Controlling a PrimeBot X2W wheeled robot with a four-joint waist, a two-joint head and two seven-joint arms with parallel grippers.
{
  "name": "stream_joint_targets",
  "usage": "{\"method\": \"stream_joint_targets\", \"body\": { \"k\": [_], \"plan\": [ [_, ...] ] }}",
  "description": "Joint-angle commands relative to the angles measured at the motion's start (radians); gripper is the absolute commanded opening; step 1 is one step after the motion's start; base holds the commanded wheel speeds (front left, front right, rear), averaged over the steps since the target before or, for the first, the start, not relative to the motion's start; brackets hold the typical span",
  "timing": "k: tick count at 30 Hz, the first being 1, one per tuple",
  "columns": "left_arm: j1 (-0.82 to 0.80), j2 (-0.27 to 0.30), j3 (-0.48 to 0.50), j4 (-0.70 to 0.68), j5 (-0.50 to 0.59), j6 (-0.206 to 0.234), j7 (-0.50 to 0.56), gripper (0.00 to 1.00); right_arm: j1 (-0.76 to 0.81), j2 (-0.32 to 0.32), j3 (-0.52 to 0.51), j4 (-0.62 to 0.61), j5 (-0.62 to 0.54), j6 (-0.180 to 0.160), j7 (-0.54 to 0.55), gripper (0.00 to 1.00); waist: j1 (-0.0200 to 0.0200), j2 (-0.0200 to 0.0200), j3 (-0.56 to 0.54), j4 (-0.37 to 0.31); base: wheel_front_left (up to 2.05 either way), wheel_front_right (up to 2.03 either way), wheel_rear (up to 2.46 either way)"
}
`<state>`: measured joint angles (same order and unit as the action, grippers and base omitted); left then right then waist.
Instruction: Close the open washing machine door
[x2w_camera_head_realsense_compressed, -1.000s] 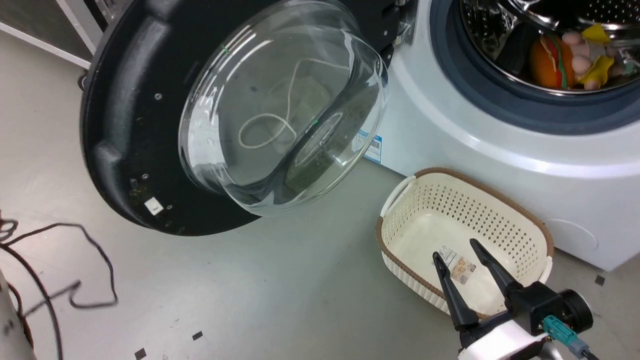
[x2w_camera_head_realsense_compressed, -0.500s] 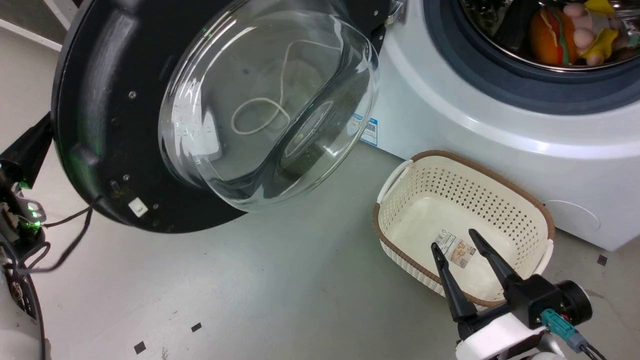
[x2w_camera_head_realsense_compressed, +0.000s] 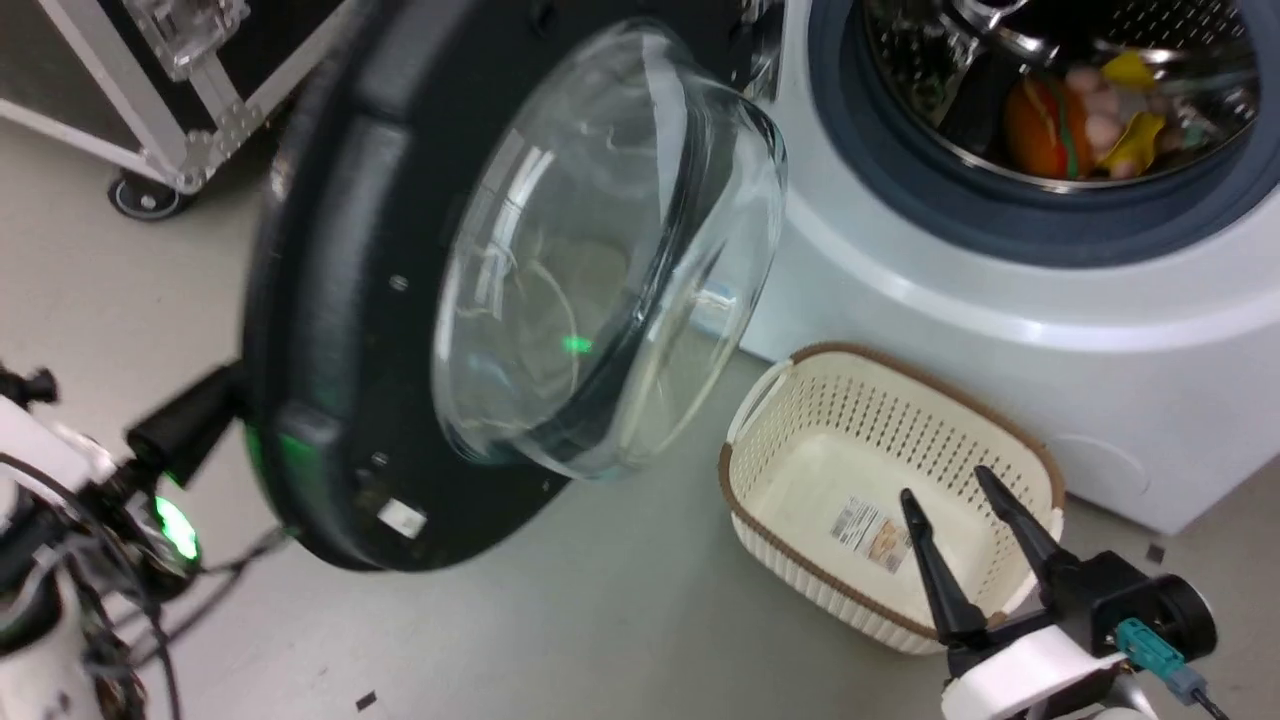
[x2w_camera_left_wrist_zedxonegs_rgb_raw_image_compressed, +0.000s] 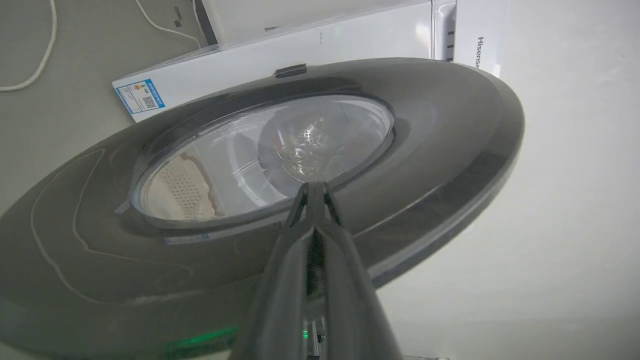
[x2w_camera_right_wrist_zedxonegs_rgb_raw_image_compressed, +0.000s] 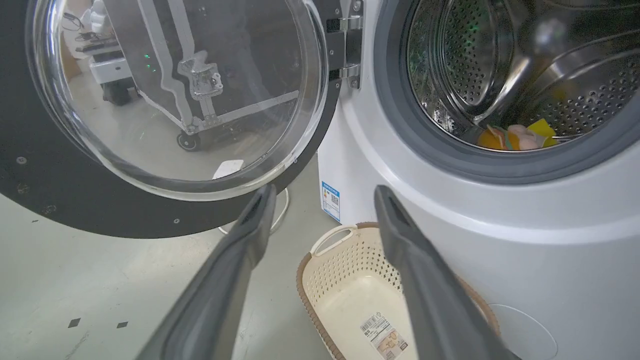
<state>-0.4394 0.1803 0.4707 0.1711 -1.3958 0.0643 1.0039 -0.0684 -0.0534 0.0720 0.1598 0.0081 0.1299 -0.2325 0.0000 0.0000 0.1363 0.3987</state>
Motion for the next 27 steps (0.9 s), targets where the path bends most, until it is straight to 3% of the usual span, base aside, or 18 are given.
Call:
{"method": "stream_joint_targets", "body": {
  "k": [1, 7, 12, 18, 21, 25, 27],
  "plan": [
    [0.045, -0.034, -0.013, -0.039, -0.011, 0.012, 0.018, 0.0, 0.011, 0.002, -0.018, 0.008, 0.003, 0.001, -0.01, 1.0, 0.0, 0.0, -0.036, -0.011, 0.0, 0.0, 0.0],
    [0.193, -0.108, -0.096, -0.144, -0.025, 0.03, 0.059, 0.0, 0.028, 0.003, -0.084, 0.034, 0.033, 0.001, -0.013, 1.0, 0.0, 0.0, -0.098, -0.042, 0.0, 0.0, 0.0],
    [0.314, -0.128, -0.203, -0.205, -0.076, 0.027, 0.031, 0.0, 0.037, 0.003, -0.122, 0.035, 0.024, 0.001, -0.01, 1.0, 0.0, 0.0, -0.128, -0.094, 0.0, 0.0, 0.0],
    [0.43, -0.13, -0.409, -0.236, -0.216, -0.006, -0.117, 0.0, 0.037, 0.003, -0.151, 0.015, 0.012, 0.001, 0.008, 1.0, 0.0, 0.0, -0.121, -0.19, 0.0, 0.0, 0.0],
    [0.439, -0.13, -0.476, -0.229, -0.245, -0.023, -0.178, 0.0, 0.036, 0.003, -0.158, 0.004, 0.008, 0.001, 0.014, 1.0, 0.0, 0.0, -0.106, -0.223, 0.0, 0.0, 0.0],
    [0.403, -0.13, -0.624, -0.184, -0.304, -0.071, -0.318, 0.0, 0.024, 0.003, -0.161, -0.019, -0.001, 0.001, 0.03, 1.0, 0.0, 0.0, -0.053, -0.326, 0.0, 0.0, 0.0],
    [0.389, -0.13, -0.646, -0.173, -0.312, -0.081, -0.346, 0.0, 0.019, 0.003, -0.161, -0.022, -0.003, 0.001, 0.033, 1.0, 0.0, 0.0, -0.039, -0.353, 0.0, 0.0, 0.0]
  ]
}}
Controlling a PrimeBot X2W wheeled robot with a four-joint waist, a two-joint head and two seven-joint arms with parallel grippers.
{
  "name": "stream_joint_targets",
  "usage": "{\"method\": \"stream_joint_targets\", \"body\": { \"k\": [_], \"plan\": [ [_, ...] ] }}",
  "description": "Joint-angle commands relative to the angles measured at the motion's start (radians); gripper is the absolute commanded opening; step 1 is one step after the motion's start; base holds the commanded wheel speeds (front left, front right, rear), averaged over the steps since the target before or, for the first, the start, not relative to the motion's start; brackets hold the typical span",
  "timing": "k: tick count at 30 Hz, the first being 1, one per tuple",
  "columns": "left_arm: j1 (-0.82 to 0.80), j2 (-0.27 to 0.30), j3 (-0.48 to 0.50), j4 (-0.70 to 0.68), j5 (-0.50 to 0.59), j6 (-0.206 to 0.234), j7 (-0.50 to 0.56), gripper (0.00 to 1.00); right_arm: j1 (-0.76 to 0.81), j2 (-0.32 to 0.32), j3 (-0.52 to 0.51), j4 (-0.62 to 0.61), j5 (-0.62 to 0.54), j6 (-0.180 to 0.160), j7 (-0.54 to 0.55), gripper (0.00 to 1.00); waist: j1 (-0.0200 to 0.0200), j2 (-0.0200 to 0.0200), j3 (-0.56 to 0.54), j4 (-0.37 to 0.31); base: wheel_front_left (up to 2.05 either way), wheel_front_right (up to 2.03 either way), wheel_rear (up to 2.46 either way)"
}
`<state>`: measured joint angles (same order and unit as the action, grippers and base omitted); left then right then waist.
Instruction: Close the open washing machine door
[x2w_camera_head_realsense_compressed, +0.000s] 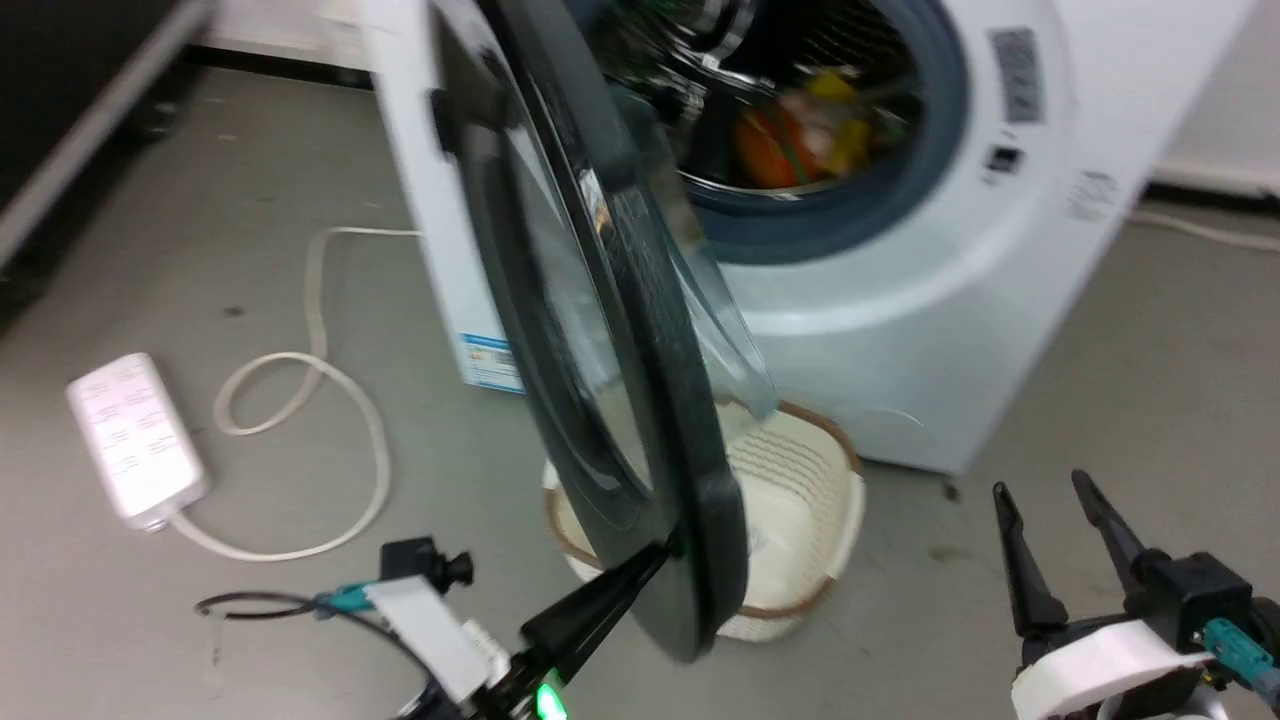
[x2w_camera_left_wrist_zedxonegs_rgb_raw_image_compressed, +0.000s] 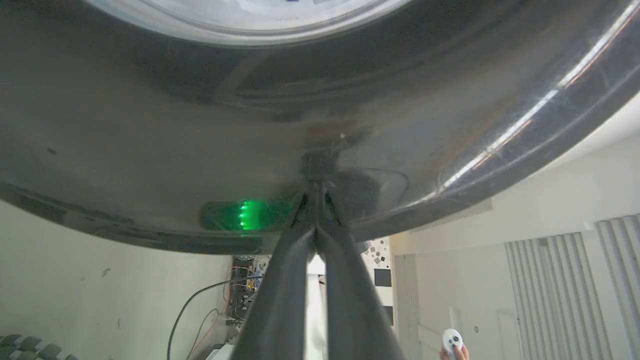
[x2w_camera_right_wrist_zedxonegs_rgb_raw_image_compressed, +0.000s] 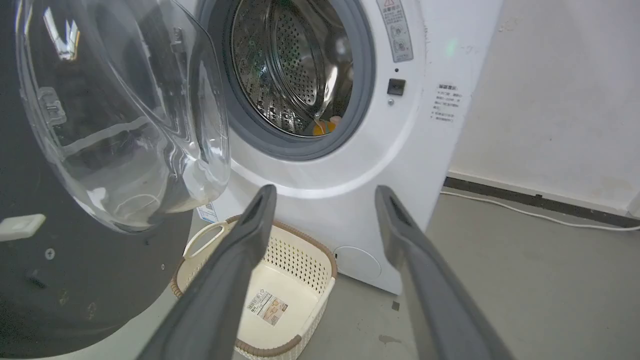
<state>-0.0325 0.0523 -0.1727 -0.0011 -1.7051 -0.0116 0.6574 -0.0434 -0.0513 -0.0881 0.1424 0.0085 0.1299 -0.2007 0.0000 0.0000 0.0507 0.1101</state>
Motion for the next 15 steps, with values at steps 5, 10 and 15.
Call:
{"method": "stream_joint_targets", "body": {
  "k": [5, 10, 15],
  "plan": [
    [-0.114, -0.002, -0.097, 0.07, -0.036, -0.043, -0.143, 0.0, -0.026, 0.001, -0.024, -0.013, -0.003, 0.001, 0.003, 1.0, 0.0, 0.0, 0.116, -0.184, 0.0, 0.0, 0.0],
    [-0.247, -0.002, -0.157, 0.143, -0.065, -0.067, -0.284, 0.0, -0.049, 0.001, -0.044, -0.005, 0.019, 0.001, -0.006, 1.0, 0.0, 0.0, 0.191, -0.3, 0.0, 0.0, 0.0],
    [-0.399, -0.002, -0.177, 0.235, -0.092, -0.077, -0.418, 0.0, -0.067, 0.001, -0.029, 0.026, 0.045, 0.001, -0.023, 1.0, 0.0, 0.0, 0.246, -0.399, 0.0, 0.0, 0.0]
  ]
}}
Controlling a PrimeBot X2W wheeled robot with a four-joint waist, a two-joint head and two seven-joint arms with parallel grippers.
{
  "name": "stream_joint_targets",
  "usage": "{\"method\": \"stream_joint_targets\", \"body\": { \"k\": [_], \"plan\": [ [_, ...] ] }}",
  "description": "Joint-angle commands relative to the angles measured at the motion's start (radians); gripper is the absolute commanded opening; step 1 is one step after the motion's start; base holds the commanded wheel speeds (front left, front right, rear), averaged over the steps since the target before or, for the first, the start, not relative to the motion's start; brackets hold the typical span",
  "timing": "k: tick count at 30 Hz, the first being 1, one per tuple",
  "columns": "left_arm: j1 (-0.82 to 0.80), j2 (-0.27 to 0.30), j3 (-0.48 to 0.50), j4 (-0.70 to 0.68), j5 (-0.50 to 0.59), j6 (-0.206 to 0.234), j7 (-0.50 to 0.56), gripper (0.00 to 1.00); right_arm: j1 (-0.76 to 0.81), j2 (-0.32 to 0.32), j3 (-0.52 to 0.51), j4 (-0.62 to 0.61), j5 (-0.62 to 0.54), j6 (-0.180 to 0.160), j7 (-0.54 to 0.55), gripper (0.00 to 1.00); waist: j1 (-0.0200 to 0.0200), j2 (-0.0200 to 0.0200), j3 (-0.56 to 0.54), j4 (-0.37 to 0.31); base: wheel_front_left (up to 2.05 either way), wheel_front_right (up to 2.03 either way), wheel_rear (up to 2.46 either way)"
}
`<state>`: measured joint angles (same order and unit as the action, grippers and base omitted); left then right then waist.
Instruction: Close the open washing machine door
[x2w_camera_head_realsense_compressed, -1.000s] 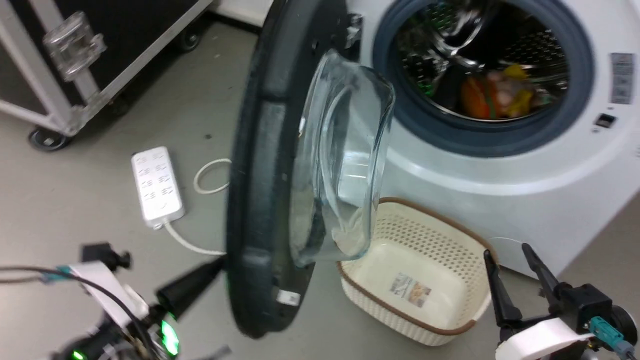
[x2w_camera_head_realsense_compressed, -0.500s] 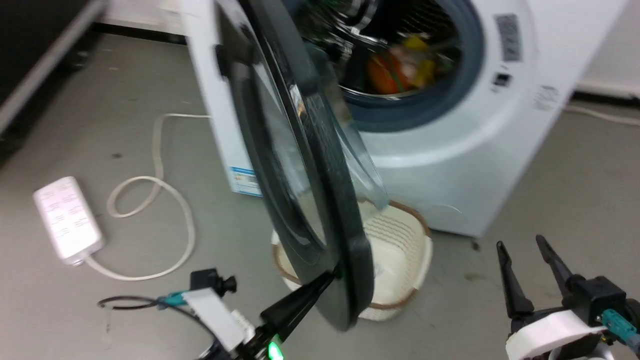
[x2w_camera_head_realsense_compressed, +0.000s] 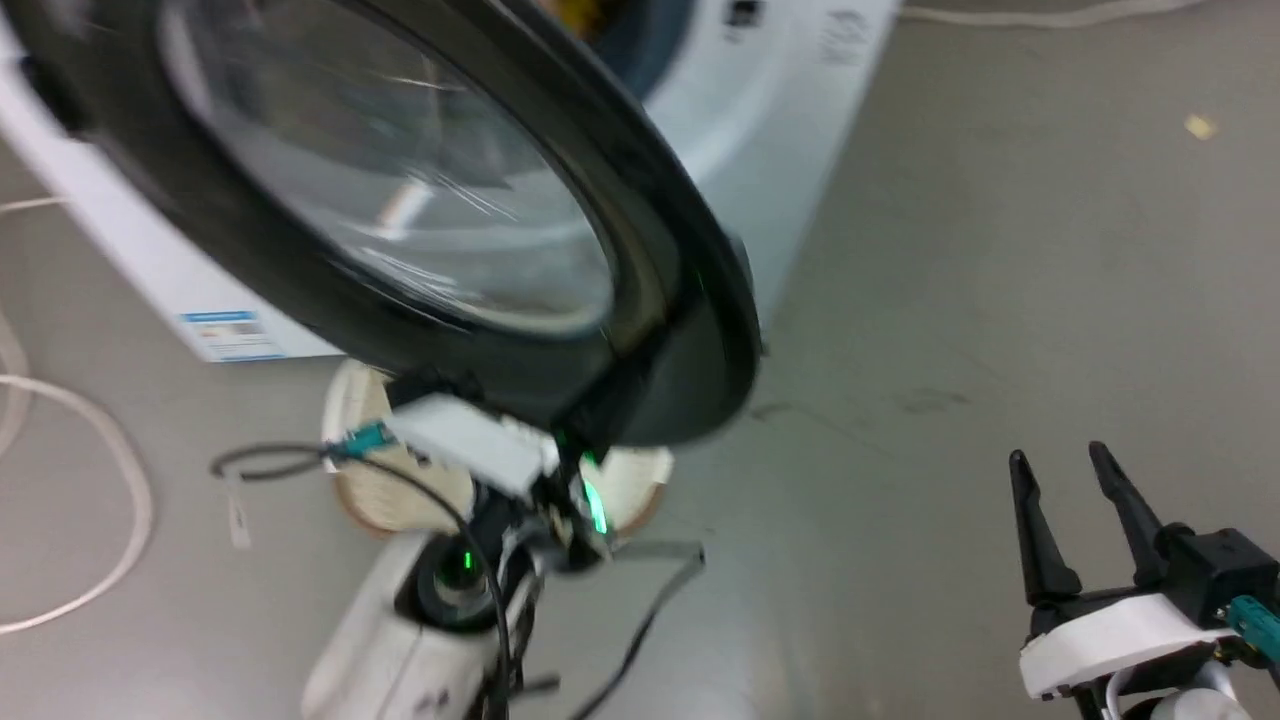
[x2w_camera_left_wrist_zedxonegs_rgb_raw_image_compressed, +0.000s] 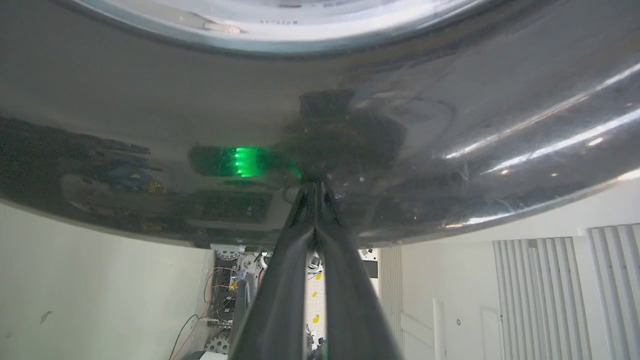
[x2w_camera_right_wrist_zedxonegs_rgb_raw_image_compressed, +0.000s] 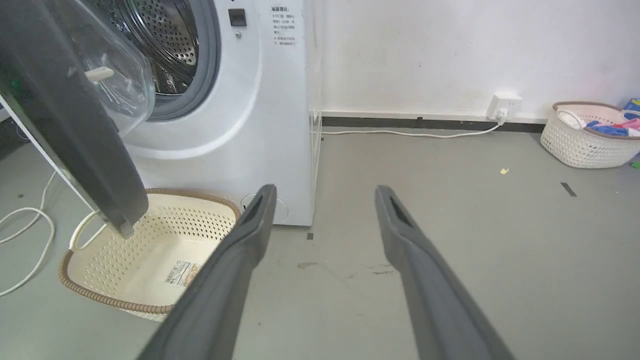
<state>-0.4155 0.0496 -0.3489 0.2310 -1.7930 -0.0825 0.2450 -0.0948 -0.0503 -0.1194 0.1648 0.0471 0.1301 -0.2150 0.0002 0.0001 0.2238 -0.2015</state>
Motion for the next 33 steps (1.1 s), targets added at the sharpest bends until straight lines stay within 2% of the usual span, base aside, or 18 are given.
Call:
{"method": "stream_joint_targets", "body": {
  "k": [1, 7, 13, 18, 21, 25, 29, 30, 31, 33],
  "plan": [
    [-0.046, 0.001, -0.002, 0.024, -0.011, -0.007, -0.028, 0.0, -0.019, 0.0, 0.005, 0.01, 0.013, 0.001, -0.012, 1.0, -0.0002, -0.0001, 0.08, -0.103, 0.0, 0.0, 0.0],
    [-0.235, 0.001, 0.001, 0.173, -0.021, -0.015, -0.148, 0.0, -0.038, 0.0, 0.038, 0.055, 0.045, 0.001, -0.033, 1.0, -0.0002, -0.0001, 0.11, -0.173, 0.0, 0.0, 0.0],
    [-0.366, 0.001, 0.001, 0.308, -0.053, -0.035, -0.219, 0.0, -0.046, 0.0, 0.062, 0.081, 0.051, 0.001, -0.042, 1.0, -0.0002, -0.0001, 0.108, -0.181, 0.0, 0.0, 0.0],
    [-0.373, 0.001, -0.034, 0.36, -0.067, -0.046, -0.222, 0.0, -0.045, 0.0, 0.058, 0.085, 0.042, 0.001, -0.045, 1.0, -0.0002, -0.0001, 0.071, -0.131, 0.0, 0.0, 0.0],
    [-0.333, 0.001, -0.058, 0.335, -0.04, -0.047, -0.225, 0.0, -0.037, 0.0, 0.05, 0.078, 0.03, 0.001, -0.046, 1.0, -0.0002, -0.0001, 0.035, -0.085, 0.0, 0.0, 0.0],
    [-0.224, 0.023, -0.088, 0.247, 0.059, -0.048, -0.259, 0.0, -0.019, 0.0, 0.041, 0.062, 0.015, 0.001, -0.046, 1.0, -0.0002, -0.0001, -0.025, -0.013, 0.0, 0.0, 0.0],
    [-0.095, 0.092, -0.137, 0.14, 0.205, -0.048, -0.336, 0.0, 0.01, 0.0, 0.034, 0.042, 0.005, 0.001, -0.046, 1.0, -0.0002, -0.0001, -0.084, 0.068, 0.0, 0.0, 0.0],
    [-0.063, 0.114, -0.151, 0.118, 0.242, -0.048, -0.357, 0.47, 0.018, 0.0, 0.036, 0.037, 0.002, 0.001, -0.045, 1.0, -0.0002, -0.0001, -0.099, 0.087, 0.0, 0.0, 0.0],
    [-0.037, 0.139, -0.17, 0.098, 0.288, -0.048, -0.379, 1.0, 0.027, 0.0, 0.036, 0.033, 0.0, 0.001, -0.044, 1.0, -0.0002, -0.0001, -0.113, 0.108, 0.0, 0.0, 0.0],
    [0.011, 0.197, -0.212, 0.061, 0.399, -0.048, -0.436, 1.0, 0.043, 0.0, 0.038, 0.024, -0.002, 0.001, -0.038, 1.0, -0.0002, -0.0001, -0.137, 0.143, 0.0, 0.0, 0.0]
  ]
}}
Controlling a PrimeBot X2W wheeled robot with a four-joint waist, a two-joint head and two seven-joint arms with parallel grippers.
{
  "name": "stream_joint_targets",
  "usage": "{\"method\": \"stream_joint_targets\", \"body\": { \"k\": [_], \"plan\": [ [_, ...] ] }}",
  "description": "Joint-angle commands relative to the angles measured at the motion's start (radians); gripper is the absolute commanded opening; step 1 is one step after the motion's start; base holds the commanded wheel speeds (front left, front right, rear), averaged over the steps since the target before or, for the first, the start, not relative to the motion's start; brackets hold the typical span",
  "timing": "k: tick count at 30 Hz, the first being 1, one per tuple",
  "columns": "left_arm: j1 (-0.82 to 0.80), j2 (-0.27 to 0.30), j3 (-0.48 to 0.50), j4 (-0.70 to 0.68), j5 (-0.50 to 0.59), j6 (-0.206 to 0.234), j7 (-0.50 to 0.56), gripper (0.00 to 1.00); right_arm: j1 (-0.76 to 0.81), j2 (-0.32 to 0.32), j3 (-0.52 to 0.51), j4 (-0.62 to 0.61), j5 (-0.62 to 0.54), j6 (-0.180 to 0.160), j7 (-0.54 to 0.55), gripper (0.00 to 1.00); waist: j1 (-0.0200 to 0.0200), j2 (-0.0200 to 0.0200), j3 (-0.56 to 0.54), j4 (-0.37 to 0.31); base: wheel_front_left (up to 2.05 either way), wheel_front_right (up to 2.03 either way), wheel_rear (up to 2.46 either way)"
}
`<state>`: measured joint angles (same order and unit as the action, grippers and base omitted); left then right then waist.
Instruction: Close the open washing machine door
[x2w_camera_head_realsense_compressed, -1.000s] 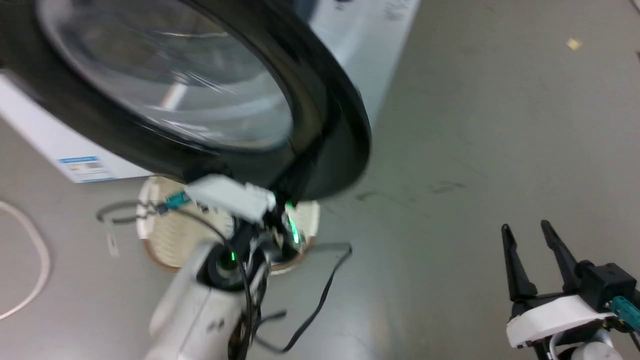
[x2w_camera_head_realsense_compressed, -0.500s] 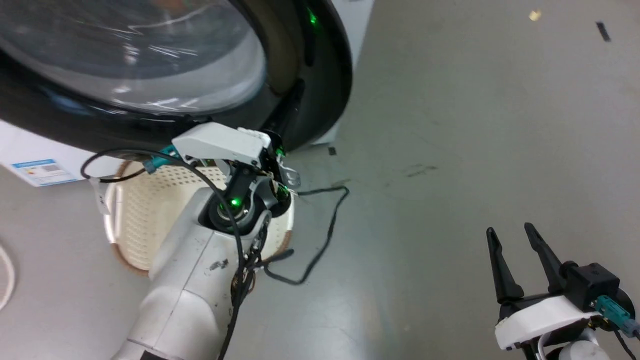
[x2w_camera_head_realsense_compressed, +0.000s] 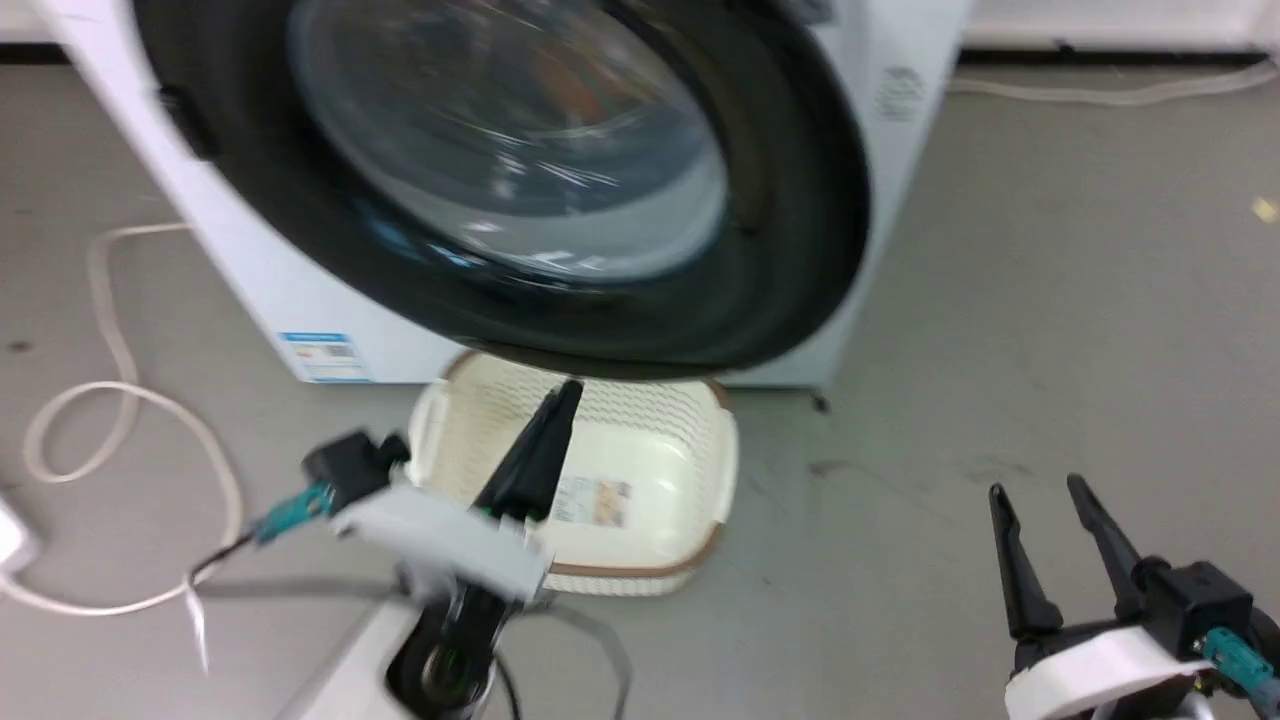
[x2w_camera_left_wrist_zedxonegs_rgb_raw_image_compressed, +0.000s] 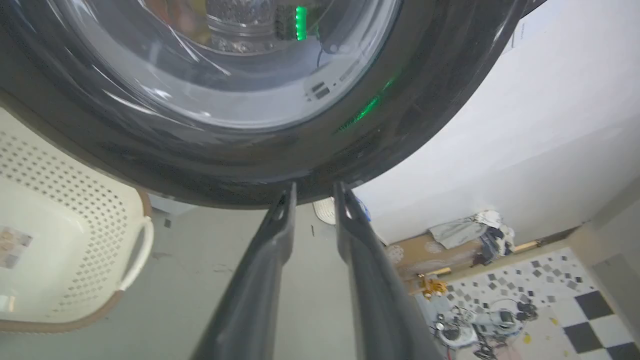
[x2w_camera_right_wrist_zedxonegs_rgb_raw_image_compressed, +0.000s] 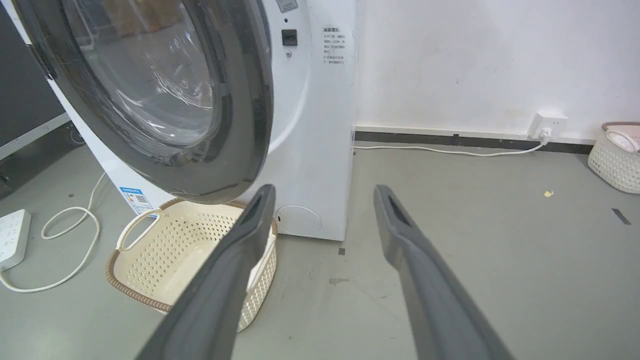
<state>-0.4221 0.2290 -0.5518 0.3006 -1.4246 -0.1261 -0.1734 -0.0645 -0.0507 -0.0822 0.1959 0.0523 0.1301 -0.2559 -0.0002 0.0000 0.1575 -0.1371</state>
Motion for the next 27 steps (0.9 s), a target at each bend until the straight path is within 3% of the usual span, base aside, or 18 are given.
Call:
{"method": "stream_joint_targets", "body": {
  "k": [1, 4, 6, 9, 14, 20, 27],
  "plan": [
    [0.042, 0.04, -0.022, -0.016, 0.079, -0.004, -0.04, 1.0, 0.022, 0.0, 0.0, -0.012, -0.008, 0.001, 0.005, 1.0, 0.0002, 0.0, -0.085, 0.098, 0.0, 0.0, 0.0],
    [0.099, 0.093, -0.017, -0.029, 0.226, 0.007, -0.08, 1.0, 0.043, 0.0, 0.003, -0.026, -0.011, 0.001, 0.012, 1.0, 0.0002, 0.0, -0.115, 0.144, 0.0, 0.0, 0.0],
    [0.127, 0.109, 0.033, -0.049, 0.343, 0.051, -0.087, 1.0, 0.054, 0.0, -0.004, -0.039, -0.013, 0.001, 0.016, 1.0, 0.0002, 0.0, -0.126, 0.171, 0.0, 0.0, 0.0],
    [0.184, 0.1, 0.15, -0.122, 0.579, 0.127, -0.088, 1.0, 0.066, 0.0, -0.003, -0.057, -0.005, 0.001, 0.016, 1.0, 0.0002, 0.0, -0.139, 0.203, 0.0, 0.0, 0.0],
    [0.306, 0.069, 0.253, -0.23, 0.892, 0.187, -0.088, 1.0, 0.092, 0.0, 0.017, -0.08, 0.003, 0.001, 0.015, 1.0, 0.0002, 0.0, -0.162, 0.232, 0.0, 0.0, 0.0],
    [0.423, 0.021, 0.311, -0.305, 1.11, 0.214, -0.088, 1.0, 0.117, 0.0, 0.032, -0.097, 0.012, 0.001, 0.012, 1.0, 0.0002, 0.0, -0.171, 0.243, 0.0, 0.0, 0.0],
    [0.481, -0.02, 0.32, -0.31, 1.218, 0.2, -0.088, 1.0, 0.136, 0.0, 0.042, -0.103, 0.011, 0.001, 0.009, 1.0, 0.0002, 0.0, -0.165, 0.244, 0.0, 0.0, 0.0]
  ]
}}
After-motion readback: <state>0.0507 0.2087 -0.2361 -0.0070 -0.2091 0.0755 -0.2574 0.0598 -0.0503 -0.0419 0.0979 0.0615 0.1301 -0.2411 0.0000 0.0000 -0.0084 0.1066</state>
